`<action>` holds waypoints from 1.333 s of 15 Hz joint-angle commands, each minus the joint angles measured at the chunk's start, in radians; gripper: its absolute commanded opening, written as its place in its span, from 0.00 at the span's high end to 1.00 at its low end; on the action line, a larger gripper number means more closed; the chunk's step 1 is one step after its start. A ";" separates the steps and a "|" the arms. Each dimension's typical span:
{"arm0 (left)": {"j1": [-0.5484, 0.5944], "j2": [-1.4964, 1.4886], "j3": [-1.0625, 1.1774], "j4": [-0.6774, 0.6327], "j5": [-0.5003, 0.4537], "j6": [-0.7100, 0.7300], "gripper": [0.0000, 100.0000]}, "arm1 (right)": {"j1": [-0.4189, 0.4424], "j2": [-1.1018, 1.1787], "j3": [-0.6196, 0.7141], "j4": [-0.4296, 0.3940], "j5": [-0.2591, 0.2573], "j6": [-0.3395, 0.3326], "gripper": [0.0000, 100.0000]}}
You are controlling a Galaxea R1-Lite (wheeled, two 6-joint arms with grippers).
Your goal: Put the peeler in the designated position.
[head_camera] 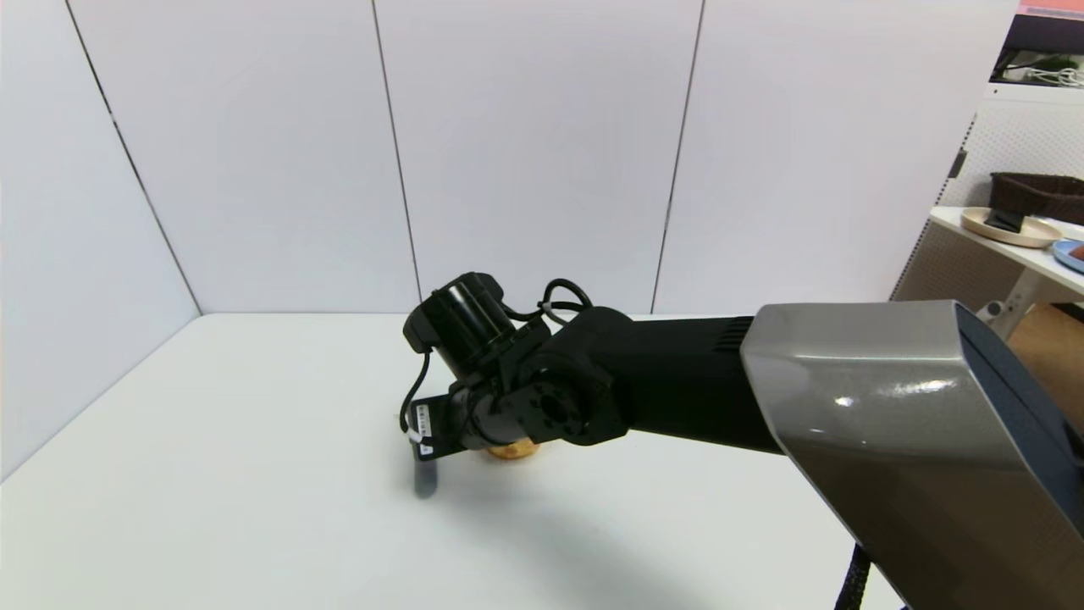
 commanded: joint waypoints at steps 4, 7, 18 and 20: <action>0.000 0.001 0.000 -0.002 0.000 0.000 0.00 | -0.081 -0.333 0.007 -0.007 0.096 -0.013 0.00; 0.000 0.001 0.000 -0.002 0.000 0.000 0.00 | -0.179 -0.485 0.018 -0.008 0.119 -0.083 0.00; 0.000 0.001 0.000 -0.002 0.000 0.000 0.00 | -0.844 -1.180 0.828 -0.057 0.570 -0.519 0.00; 0.000 0.001 0.000 -0.002 0.000 0.000 0.00 | -0.844 -1.363 1.029 -0.109 0.476 -0.539 0.00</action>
